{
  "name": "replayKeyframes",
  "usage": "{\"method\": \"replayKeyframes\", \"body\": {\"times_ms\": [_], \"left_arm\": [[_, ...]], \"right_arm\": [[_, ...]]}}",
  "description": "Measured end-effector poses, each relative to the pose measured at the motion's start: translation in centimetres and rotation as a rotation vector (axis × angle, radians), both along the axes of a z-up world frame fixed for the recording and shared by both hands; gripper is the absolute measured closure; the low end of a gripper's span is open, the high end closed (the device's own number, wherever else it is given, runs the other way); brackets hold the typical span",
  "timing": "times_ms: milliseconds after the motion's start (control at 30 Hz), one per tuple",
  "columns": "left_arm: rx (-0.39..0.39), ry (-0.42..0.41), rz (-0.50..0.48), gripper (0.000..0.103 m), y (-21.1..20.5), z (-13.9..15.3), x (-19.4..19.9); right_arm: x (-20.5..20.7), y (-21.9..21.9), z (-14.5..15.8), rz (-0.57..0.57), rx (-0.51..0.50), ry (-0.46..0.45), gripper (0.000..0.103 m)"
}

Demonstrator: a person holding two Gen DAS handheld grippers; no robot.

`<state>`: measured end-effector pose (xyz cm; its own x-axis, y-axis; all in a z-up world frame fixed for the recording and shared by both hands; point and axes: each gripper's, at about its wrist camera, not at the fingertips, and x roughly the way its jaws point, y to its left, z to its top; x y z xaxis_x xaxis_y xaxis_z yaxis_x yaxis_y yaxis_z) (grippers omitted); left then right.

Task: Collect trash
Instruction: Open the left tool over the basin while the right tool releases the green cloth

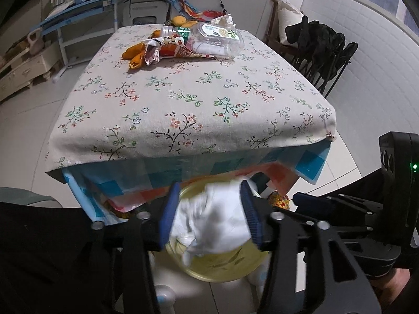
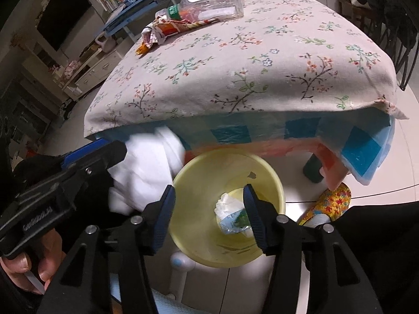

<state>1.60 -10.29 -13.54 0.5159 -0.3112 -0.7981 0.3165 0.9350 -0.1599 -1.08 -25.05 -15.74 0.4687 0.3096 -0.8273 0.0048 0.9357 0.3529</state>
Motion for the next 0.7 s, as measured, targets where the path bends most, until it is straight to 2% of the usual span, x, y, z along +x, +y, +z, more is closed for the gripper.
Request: {"method": "replayKeyframes", "body": {"times_ms": [67,200,267,300,500,700], "left_arm": [[0.009,-0.022,0.009,0.044,0.0,0.3,-0.1],[0.025,-0.088,0.05,0.03,0.4,1.2,-0.4],[0.026,-0.127,0.083,0.026,0.8,1.9,-0.4],[0.023,-0.146,0.102,0.024,1.1,2.2,-0.4],[0.023,-0.218,0.204,0.019,2.7,3.6,-0.2],[0.032,-0.266,0.259,0.014,3.8,5.0,0.6]], "right_arm": [[-0.1,-0.2,0.2,-0.018,-0.015,-0.012,0.038],[-0.2,-0.6,0.8,-0.059,-0.043,-0.047,0.035],[-0.3,-0.9,1.6,-0.082,-0.072,-0.092,0.034],[-0.5,-1.0,2.3,-0.099,-0.098,-0.128,0.03],[-1.3,-1.6,5.6,-0.199,-0.223,-0.305,0.017],[-0.1,-2.2,8.1,-0.174,-0.229,-0.386,0.016]]}}
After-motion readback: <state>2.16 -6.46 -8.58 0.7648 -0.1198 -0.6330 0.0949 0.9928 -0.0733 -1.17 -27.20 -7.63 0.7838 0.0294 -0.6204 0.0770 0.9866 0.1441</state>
